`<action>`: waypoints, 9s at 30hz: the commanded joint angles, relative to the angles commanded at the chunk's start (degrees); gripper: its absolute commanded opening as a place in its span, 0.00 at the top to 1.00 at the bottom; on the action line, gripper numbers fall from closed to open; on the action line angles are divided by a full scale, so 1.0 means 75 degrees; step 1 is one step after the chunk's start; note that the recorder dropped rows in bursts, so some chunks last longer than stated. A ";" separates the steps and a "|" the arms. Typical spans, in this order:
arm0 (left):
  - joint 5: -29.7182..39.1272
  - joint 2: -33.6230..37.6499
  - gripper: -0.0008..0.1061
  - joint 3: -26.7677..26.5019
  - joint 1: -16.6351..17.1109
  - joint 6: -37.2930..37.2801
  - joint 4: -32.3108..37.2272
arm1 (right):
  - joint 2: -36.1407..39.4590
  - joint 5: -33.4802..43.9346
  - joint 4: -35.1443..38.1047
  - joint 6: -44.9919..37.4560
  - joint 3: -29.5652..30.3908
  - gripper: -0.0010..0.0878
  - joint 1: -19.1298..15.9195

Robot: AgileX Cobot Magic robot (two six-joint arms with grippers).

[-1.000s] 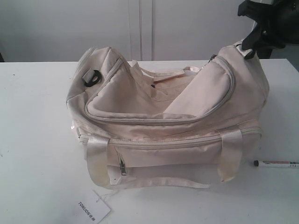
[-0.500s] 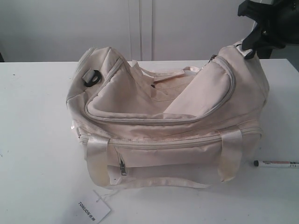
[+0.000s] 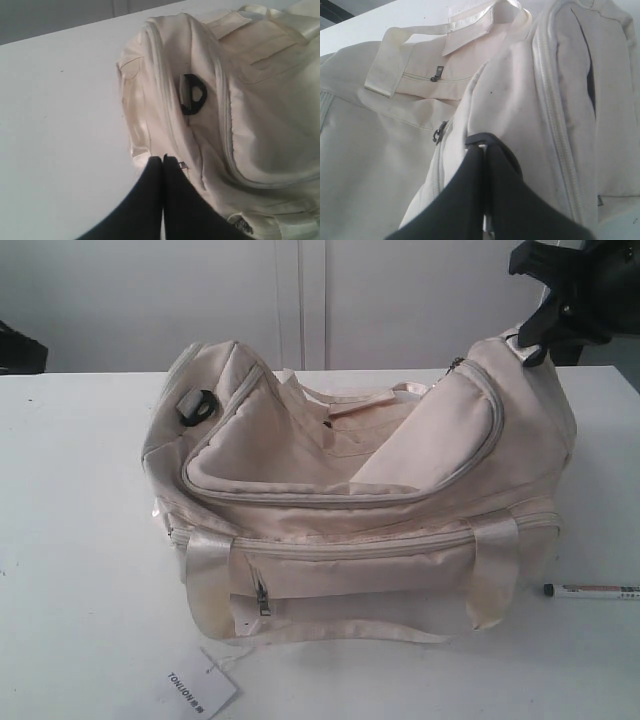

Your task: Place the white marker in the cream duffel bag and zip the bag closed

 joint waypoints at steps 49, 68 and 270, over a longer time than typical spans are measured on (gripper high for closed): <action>0.2592 0.6917 0.99 -0.6079 -0.1070 0.5906 -0.5602 | 0.0000 0.0000 -0.0014 0.0000 0.0000 0.99 0.0000; 0.3162 0.8250 0.99 -0.6412 -0.1389 0.7614 -0.7555 | 0.0000 0.0000 -0.0014 0.0000 0.0000 0.99 0.0000; -0.0487 0.7657 0.71 -0.6412 -0.4154 0.4748 -0.3279 | 0.1225 0.1507 -0.1794 -0.1336 0.0016 0.65 0.0446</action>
